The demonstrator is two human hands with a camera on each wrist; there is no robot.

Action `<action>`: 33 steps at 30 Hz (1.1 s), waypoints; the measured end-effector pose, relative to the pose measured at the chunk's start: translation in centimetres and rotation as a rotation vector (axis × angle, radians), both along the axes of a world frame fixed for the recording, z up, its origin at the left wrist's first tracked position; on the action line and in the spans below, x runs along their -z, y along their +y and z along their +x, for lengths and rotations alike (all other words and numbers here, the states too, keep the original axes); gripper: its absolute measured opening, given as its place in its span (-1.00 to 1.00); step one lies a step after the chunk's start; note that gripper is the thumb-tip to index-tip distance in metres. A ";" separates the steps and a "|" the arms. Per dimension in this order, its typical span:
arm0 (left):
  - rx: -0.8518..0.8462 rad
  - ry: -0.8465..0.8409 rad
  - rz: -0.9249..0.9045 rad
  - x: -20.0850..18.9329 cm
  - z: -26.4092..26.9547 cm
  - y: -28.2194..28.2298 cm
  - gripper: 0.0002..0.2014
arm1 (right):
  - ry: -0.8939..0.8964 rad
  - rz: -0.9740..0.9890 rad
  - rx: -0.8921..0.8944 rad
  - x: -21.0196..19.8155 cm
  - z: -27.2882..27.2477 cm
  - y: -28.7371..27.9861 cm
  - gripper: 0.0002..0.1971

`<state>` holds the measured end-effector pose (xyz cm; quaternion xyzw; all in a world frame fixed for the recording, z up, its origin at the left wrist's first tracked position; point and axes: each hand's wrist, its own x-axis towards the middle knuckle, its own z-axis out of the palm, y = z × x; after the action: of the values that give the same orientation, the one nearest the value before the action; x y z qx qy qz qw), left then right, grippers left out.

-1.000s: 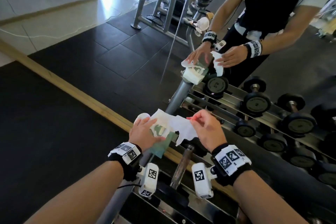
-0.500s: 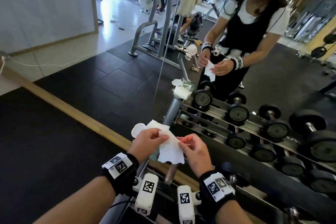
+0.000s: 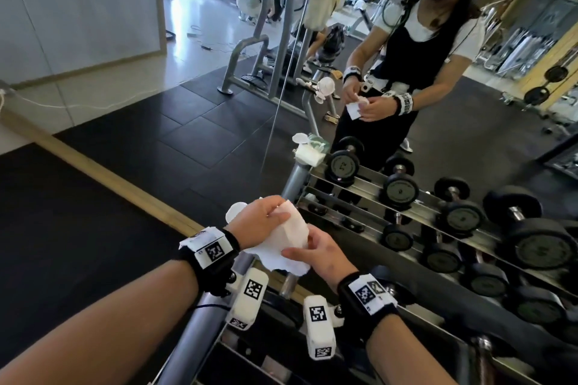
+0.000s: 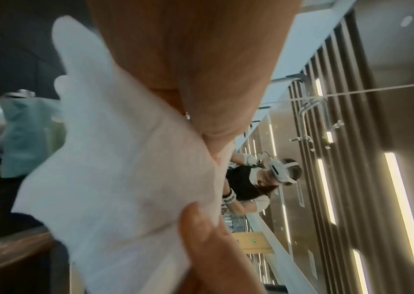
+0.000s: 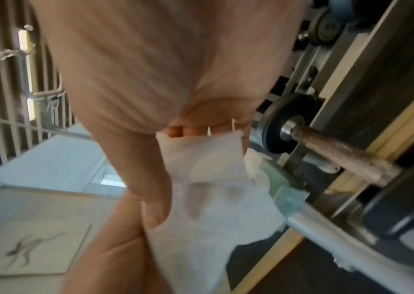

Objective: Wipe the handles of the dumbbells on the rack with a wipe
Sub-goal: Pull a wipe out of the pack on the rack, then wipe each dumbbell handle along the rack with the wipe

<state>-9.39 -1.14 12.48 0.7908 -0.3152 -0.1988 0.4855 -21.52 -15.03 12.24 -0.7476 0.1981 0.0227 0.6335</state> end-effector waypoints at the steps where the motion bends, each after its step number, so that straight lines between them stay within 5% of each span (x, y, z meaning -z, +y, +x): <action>1: -0.050 0.036 -0.011 0.4 0.2 0.1 -0.87 | -0.024 0.036 0.028 0.2 0.2 0.2 -0.64; 5: -0.202 0.120 -0.072 1.9 0.5 1.1 -0.67 | -0.069 0.138 0.152 1.0 0.9 0.4 -0.77; 12: -0.189 0.043 -0.019 4.7 -0.4 2.7 -0.82 | -0.077 0.139 0.295 2.2 0.6 0.4 -0.85; 14: -0.143 0.252 -0.021 5.3 -1.5 2.1 -0.74 | -0.082 0.166 0.289 2.3 0.2 0.2 -0.84; 16: -0.058 0.713 -0.154 5.7 -2.7 1.0 -0.69 | -0.074 0.210 0.258 2.3 -0.1 0.3 -0.84; 18: -0.086 0.990 -0.272 5.9 -3.6 0.2 -0.66 | -0.069 0.220 0.206 2.3 -0.5 0.4 -0.84; 21: -0.134 0.928 -0.222 6.2 -4.2 -0.6 -0.50 | -0.107 0.115 0.124 2.5 -1.5 -0.2 -0.87; 23: -0.148 0.928 -0.224 6.5 -5.0 -1.2 -0.43 | -0.119 -0.158 0.095 2.9 -2.2 -1.3 -0.86; 28: -0.258 0.808 -0.234 6.7 -7.9 -3.5 -0.65 | -0.224 -0.442 0.164 4.1 -4.6 -4.6 -0.50; 30: -0.307 0.646 -0.154 6.6 -9.0 -4.2 -0.77 | -0.246 -0.490 0.050 4.5 -5.3 -6.2 -0.32; 33: -0.306 0.457 -0.053 6.7 -10.6 -4.7 -0.79 | -0.165 -0.533 -0.227 4.5 -5.7 -7.8 -0.35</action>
<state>-19.99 -5.84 5.82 0.7509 -0.0794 -0.2879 0.5891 -27.21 -22.87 7.73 -0.9042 0.0602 -0.0203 0.4223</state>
